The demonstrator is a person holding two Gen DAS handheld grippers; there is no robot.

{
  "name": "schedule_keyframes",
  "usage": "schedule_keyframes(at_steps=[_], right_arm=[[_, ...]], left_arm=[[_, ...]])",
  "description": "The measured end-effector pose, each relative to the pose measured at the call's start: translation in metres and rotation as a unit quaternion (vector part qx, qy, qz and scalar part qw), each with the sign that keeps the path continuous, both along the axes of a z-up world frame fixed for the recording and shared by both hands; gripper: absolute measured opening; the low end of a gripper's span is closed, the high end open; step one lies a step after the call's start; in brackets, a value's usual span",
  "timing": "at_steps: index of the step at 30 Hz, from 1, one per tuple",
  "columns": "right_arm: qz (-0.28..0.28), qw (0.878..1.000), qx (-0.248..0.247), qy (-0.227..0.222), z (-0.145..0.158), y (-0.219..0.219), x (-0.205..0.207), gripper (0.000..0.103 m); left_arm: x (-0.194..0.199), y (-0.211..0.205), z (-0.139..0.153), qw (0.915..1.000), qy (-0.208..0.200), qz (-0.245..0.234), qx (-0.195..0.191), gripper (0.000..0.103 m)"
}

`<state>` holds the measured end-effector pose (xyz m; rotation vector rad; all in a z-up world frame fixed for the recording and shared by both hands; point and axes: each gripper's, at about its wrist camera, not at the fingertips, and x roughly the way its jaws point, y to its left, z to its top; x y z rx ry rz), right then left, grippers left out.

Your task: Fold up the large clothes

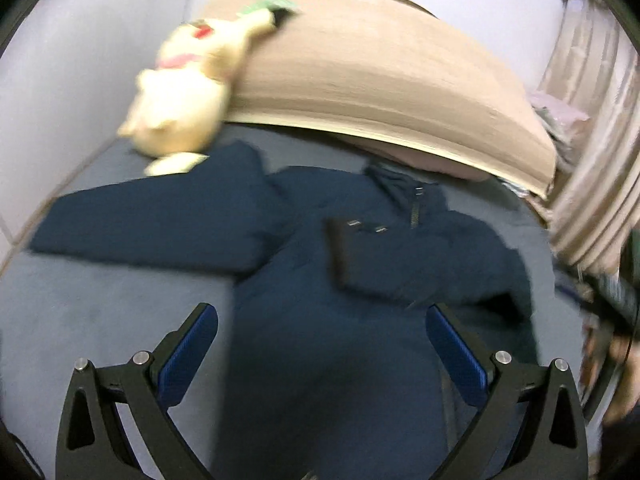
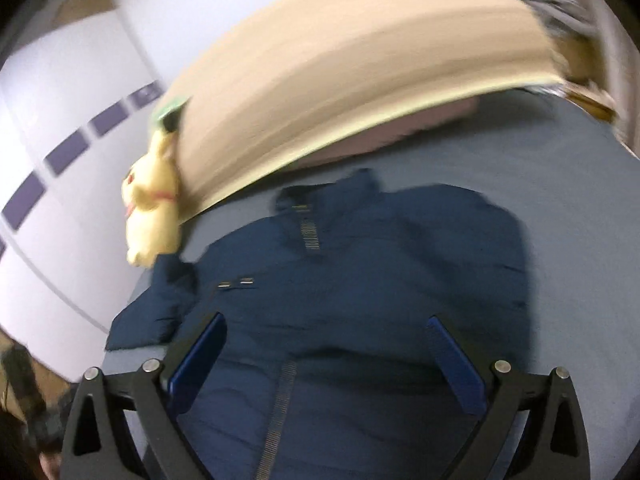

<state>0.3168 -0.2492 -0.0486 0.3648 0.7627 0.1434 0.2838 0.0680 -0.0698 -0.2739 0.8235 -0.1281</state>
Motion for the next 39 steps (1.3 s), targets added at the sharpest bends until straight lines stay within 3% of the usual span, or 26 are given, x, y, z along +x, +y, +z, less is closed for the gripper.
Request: schedule_keyframes(at_steps=[4,7,8,10,11,17,21,25,31,32,33,34,35,39], right_arm=[[-0.043,0.999,0.011,0.016,-0.019,-0.058,-0.022,0.101],[-0.067,0.997,0.02,0.024,-0.032,-0.096,-0.044,0.101],[-0.073,0.997,0.023,0.026,-0.035,-0.106,-0.05,0.101],[-0.079,0.996,0.025,0.032,-0.038,-0.123,-0.058,0.101],[-0.084,0.996,0.023,0.035,-0.042,-0.129,-0.06,0.101],[-0.095,0.994,0.035,0.039,-0.047,-0.149,-0.044,0.101],[-0.086,0.994,0.051,0.036,-0.049,-0.149,-0.009,0.101],[-0.103,0.986,0.113,0.06,-0.064,-0.158,0.042,0.101],[-0.11,0.978,0.152,0.086,-0.082,-0.156,0.102,0.1],[-0.103,0.979,0.148,0.091,-0.084,-0.153,0.109,0.093],[-0.098,0.981,0.136,0.099,-0.088,-0.148,0.118,0.073],[-0.096,0.981,0.13,0.107,-0.092,-0.145,0.124,0.05],[-0.091,0.981,0.126,0.116,-0.095,-0.143,0.129,0.02],[-0.08,0.991,0.031,0.104,-0.087,-0.119,0.131,0.015]], left_arm=[[0.068,-0.028,-0.031,0.9979,0.061,-0.007,-0.019,0.103],[0.105,-0.047,-0.063,0.9946,0.103,-0.002,0.011,0.103],[0.109,-0.05,-0.069,0.9933,0.114,0.002,0.018,0.099],[0.121,-0.057,-0.089,0.9881,0.15,0.0,0.035,0.039],[0.123,-0.059,-0.095,0.9855,0.165,-0.005,0.04,0.014],[0.104,-0.056,-0.054,0.9914,0.078,0.015,0.104,0.008],[0.101,-0.042,-0.072,0.9887,0.089,0.022,0.119,0.008],[0.099,-0.036,-0.096,0.9873,0.099,0.021,0.123,0.008],[0.1,-0.04,-0.099,0.9885,0.092,0.015,0.119,0.009],[0.099,-0.038,-0.099,0.9891,0.09,0.014,0.116,0.01],[0.096,-0.036,-0.099,0.9893,0.089,0.012,0.115,0.01],[0.096,-0.035,-0.099,0.9894,0.086,0.01,0.116,0.01],[0.097,-0.034,-0.099,0.9894,0.085,0.008,0.118,0.01],[0.102,-0.035,-0.104,0.9885,0.079,0.003,0.129,0.011]])
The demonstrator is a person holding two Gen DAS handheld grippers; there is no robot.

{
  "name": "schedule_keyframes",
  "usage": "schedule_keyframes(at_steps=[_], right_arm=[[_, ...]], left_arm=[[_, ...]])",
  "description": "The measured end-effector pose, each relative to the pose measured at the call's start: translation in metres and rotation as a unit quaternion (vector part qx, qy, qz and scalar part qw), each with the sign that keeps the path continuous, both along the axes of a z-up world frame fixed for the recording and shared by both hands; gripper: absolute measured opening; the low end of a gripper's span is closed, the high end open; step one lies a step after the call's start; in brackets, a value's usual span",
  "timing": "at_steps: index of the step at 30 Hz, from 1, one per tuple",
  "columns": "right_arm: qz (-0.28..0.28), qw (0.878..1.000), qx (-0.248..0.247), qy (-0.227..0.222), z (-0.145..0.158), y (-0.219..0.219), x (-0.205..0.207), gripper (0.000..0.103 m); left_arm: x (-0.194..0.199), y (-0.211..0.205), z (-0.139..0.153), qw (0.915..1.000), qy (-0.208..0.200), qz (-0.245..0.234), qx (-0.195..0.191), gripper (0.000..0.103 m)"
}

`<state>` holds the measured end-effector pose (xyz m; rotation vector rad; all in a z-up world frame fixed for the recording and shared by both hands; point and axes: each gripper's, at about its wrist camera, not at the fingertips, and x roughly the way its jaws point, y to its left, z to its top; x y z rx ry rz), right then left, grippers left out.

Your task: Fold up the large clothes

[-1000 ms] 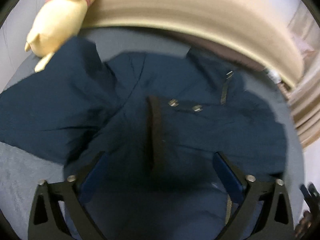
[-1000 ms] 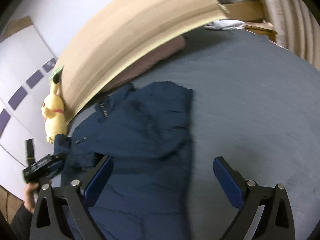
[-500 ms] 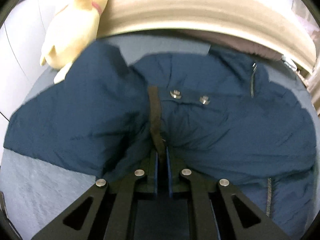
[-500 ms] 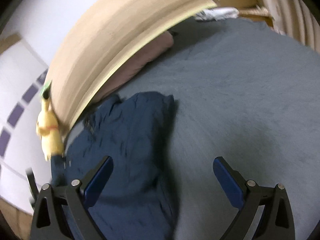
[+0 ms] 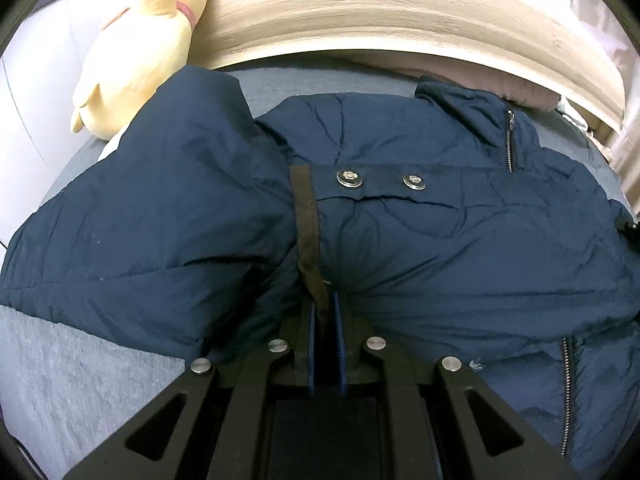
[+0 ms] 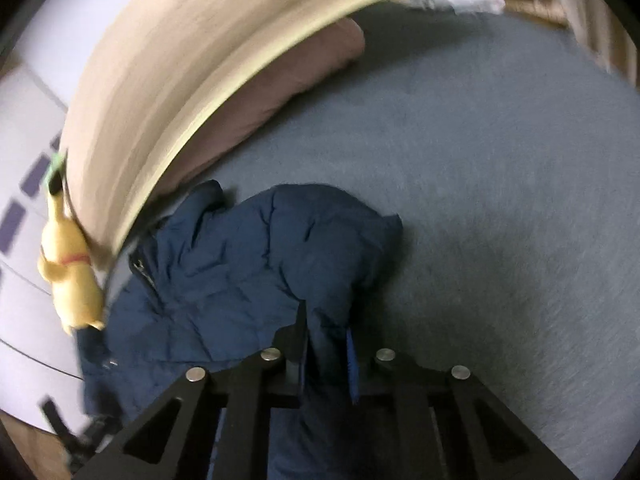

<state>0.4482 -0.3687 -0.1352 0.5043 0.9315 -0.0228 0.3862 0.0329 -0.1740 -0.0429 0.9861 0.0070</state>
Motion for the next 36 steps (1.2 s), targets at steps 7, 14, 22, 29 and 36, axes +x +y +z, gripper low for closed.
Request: schedule_keyframes(at_steps=[7,14,22,29,36], right_arm=[[-0.017,0.997,-0.069,-0.001,0.011,0.017,-0.008,0.039],[0.029,0.992,-0.091,-0.078,0.058,0.058,-0.063,0.047],[0.056,0.995,-0.081,0.017,-0.015,0.067,-0.051,0.069],[0.069,0.991,-0.085,-0.074,0.033,0.086,-0.095,0.099],[0.055,0.991,-0.08,-0.092,0.035,0.083,-0.179,0.099]], left_arm=[[0.001,-0.005,0.0,0.9998,0.002,0.001,0.02,0.012],[0.003,-0.006,0.0,0.9997,0.006,-0.004,0.024,0.012],[0.009,-0.007,0.003,0.9996,0.009,-0.011,0.024,0.019],[-0.042,0.03,0.065,0.9973,-0.058,-0.035,-0.03,0.069],[-0.095,0.185,0.083,0.9789,-0.126,0.101,-0.125,0.079]])
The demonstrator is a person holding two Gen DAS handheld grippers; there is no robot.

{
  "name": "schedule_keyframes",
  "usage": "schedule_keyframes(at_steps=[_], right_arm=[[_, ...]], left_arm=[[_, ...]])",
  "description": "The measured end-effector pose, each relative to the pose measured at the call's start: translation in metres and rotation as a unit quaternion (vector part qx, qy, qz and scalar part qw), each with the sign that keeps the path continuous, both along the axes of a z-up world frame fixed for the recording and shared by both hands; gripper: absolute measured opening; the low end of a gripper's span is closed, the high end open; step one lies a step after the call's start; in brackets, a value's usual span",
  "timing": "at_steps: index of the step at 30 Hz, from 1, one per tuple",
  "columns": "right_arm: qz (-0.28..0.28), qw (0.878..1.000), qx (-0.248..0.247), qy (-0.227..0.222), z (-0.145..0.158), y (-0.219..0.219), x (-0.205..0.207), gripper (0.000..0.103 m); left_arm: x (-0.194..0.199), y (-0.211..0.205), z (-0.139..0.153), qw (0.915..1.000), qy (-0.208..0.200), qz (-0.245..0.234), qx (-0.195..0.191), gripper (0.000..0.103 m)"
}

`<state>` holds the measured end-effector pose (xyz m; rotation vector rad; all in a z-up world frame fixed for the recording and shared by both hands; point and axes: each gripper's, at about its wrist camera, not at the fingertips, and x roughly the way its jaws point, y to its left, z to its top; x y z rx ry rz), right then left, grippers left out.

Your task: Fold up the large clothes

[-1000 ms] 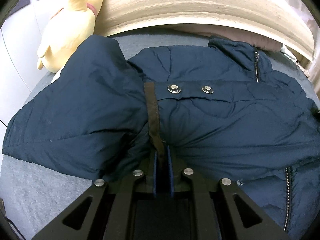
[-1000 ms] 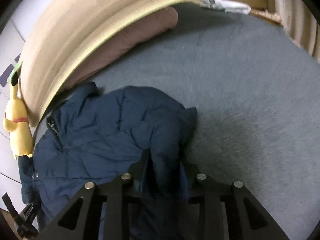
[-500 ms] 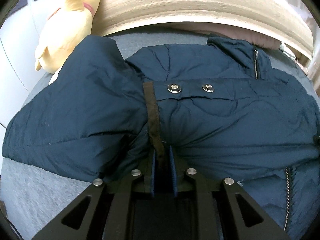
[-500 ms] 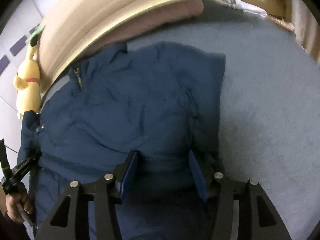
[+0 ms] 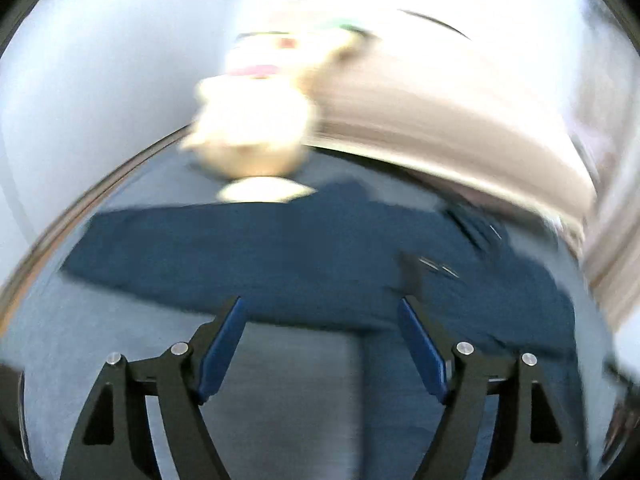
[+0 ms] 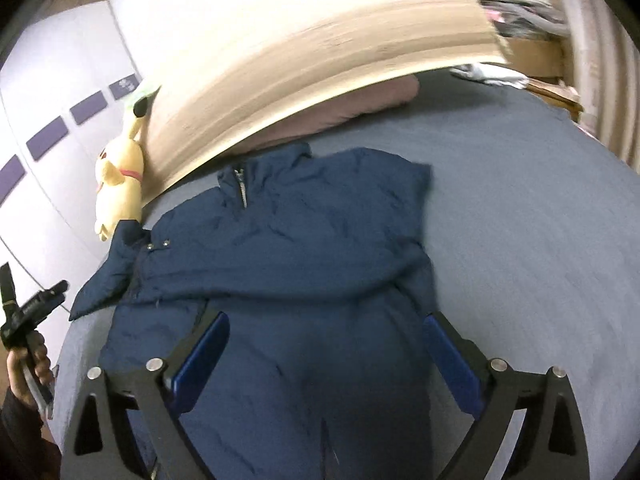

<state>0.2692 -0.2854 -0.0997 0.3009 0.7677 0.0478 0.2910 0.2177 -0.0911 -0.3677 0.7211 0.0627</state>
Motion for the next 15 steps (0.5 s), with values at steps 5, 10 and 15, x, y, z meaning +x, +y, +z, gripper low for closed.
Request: schedule_keyframes(at_steps=[5,10,15], right_arm=[[-0.06,0.998,0.0,-0.009,-0.007,-0.02,-0.054,0.099],[-0.099,0.994,-0.037,-0.019,-0.024,-0.018,-0.075,0.099],[-0.097,0.993,-0.07,-0.017,-0.039,-0.007,-0.073,0.099]], left_arm=[[0.006,0.125,-0.044,0.9793,0.032,0.136,-0.146,0.078],[0.02,0.181,-0.077,0.9525,0.038,0.209,-0.218,0.078],[0.034,0.194,-0.093,0.9363,0.037,0.242,-0.252,0.078]])
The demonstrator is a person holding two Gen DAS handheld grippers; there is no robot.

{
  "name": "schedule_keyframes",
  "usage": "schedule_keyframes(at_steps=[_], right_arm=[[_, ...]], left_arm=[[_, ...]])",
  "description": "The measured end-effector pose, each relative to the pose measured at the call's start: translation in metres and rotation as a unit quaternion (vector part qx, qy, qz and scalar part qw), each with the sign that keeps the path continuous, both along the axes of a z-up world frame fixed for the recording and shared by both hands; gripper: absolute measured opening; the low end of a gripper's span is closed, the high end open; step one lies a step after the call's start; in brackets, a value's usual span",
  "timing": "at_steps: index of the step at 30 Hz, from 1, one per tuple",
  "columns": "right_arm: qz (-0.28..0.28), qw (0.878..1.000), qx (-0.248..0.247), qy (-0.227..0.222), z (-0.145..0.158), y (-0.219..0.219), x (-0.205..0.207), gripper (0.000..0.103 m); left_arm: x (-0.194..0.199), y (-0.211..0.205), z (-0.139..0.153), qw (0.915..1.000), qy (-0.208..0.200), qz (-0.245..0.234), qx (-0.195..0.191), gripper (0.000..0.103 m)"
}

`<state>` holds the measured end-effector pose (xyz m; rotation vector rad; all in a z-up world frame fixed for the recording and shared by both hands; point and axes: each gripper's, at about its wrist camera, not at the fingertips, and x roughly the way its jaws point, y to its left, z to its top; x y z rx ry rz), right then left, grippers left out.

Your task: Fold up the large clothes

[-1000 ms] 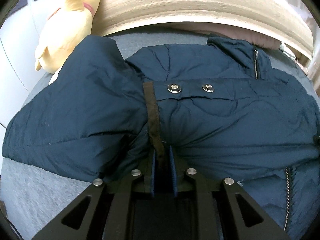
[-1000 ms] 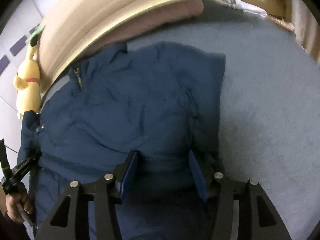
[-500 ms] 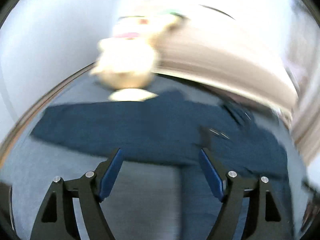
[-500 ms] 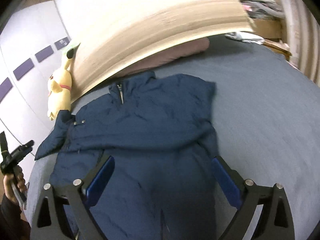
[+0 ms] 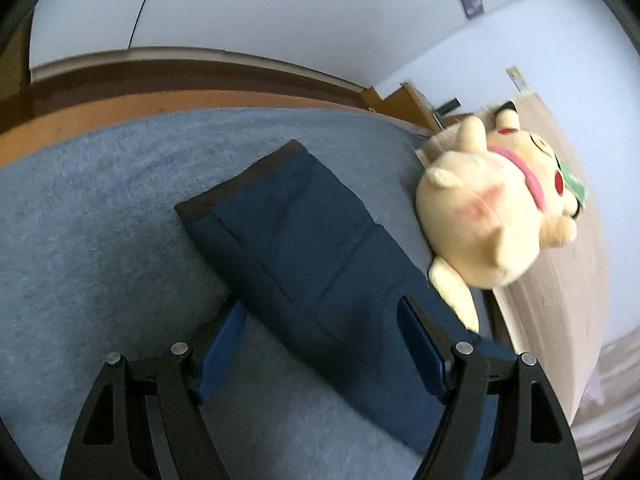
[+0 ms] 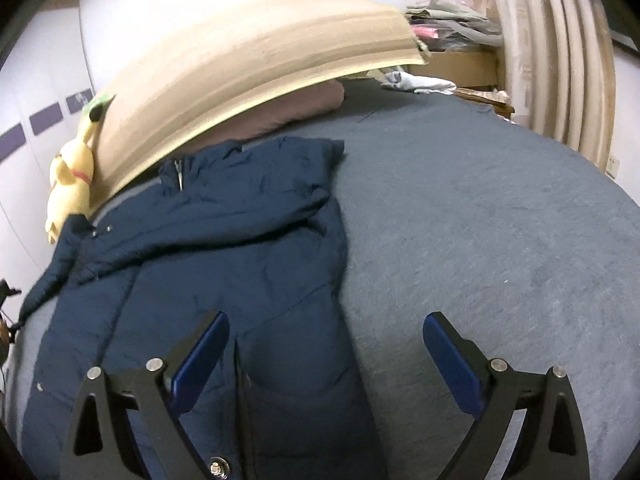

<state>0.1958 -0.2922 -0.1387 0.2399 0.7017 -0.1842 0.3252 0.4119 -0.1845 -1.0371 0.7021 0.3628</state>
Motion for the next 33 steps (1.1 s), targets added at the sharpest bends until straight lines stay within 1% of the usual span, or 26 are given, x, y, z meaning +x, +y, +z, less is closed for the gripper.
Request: schedule_keyframes(at_steps=[2,3,4,5,6,7,8,11,12,13,15,16,18,20,22,25,26,27,28,29,30,31,33], right_arm=[[0.002,1.0,-0.002,0.006,-0.003,0.0,0.002,0.099],[0.002,1.0,0.0,0.01,-0.006,-0.001,0.004,0.099],[0.001,1.0,0.004,0.013,-0.008,-0.003,0.005,0.099],[-0.001,1.0,0.007,0.015,-0.011,-0.003,0.004,0.099],[-0.003,1.0,0.013,0.017,-0.013,-0.005,0.005,0.099],[-0.004,1.0,0.017,0.018,-0.014,-0.007,0.005,0.099],[-0.006,1.0,0.022,0.018,-0.016,-0.009,0.005,0.099],[-0.008,0.999,0.035,0.018,-0.019,-0.012,0.002,0.099],[-0.008,0.999,0.04,0.017,-0.02,-0.014,0.002,0.099],[-0.008,0.999,0.043,0.017,-0.021,-0.015,0.002,0.099],[0.002,0.998,0.057,0.019,-0.022,-0.017,0.001,0.099],[0.002,0.998,0.061,0.017,-0.022,-0.018,0.0,0.099],[0.002,0.997,0.07,0.013,-0.022,-0.02,-0.001,0.099],[0.002,0.997,0.079,0.01,-0.023,-0.022,-0.002,0.099],[0.002,0.996,0.087,0.006,-0.023,-0.024,-0.003,0.099],[0.002,0.995,0.099,-0.001,-0.024,-0.027,-0.005,0.099],[0.002,0.995,0.102,-0.002,-0.024,-0.028,-0.006,0.099],[0.002,0.994,0.107,-0.005,-0.024,-0.028,-0.007,0.099],[0.002,0.994,0.11,-0.007,-0.024,-0.029,-0.007,0.099],[0.002,0.994,0.113,-0.008,-0.024,-0.03,-0.007,0.099],[0.002,0.993,0.116,-0.01,-0.024,-0.03,-0.008,0.099],[0.002,0.993,0.119,-0.012,-0.024,-0.031,-0.009,0.099],[0.003,0.992,0.125,-0.016,-0.024,-0.032,-0.01,0.099]], left_arm=[[0.005,0.002,-0.002,1.0,0.002,0.007,0.006,0.078],[0.008,0.001,-0.002,0.9999,0.006,0.01,0.007,0.072],[0.011,0.003,-0.003,0.9996,0.018,0.017,0.015,0.061],[0.017,0.004,-0.004,0.9985,0.044,0.019,0.025,0.027],[0.021,0.007,-0.006,0.9978,0.059,0.017,0.028,0.017],[0.018,0.01,-0.004,0.9977,0.061,0.013,0.029,0.014],[0.02,0.009,0.002,0.9971,0.064,0.008,0.041,0.011],[0.019,-0.008,0.036,0.9904,0.062,-0.007,0.123,0.008],[0.019,-0.022,0.057,0.9842,0.055,-0.018,0.167,0.008],[0.018,-0.033,0.074,0.9793,0.043,-0.027,0.196,0.008],[0.016,-0.056,0.107,0.9695,0.018,-0.042,0.241,0.007],[0.015,-0.075,0.13,0.9608,-0.002,-0.053,0.272,0.007],[0.017,-0.102,0.161,0.95,-0.031,-0.068,0.303,0.007],[0.017,-0.14,0.195,0.9345,-0.066,-0.092,0.338,0.007],[0.018,-0.177,0.222,0.9207,-0.096,-0.118,0.359,0.007],[0.019,-0.234,0.249,0.9007,-0.131,-0.159,0.382,0.007],[0.022,-0.254,0.255,0.8952,-0.141,-0.174,0.385,0.007],[0.024,-0.267,0.257,0.8914,-0.147,-0.185,0.387,0.007],[0.029,-0.293,0.26,0.884,-0.154,-0.207,0.39,0.007],[0.031,-0.307,0.26,0.88,-0.157,-0.22,0.391,0.007],[0.036,-0.334,0.258,0.8715,-0.162,-0.243,0.394,0.007],[0.031,-0.35,0.258,0.8653,-0.164,-0.257,0.398,0.007],[0.036,-0.388,0.248,0.8538,-0.163,-0.293,0.398,0.007]])
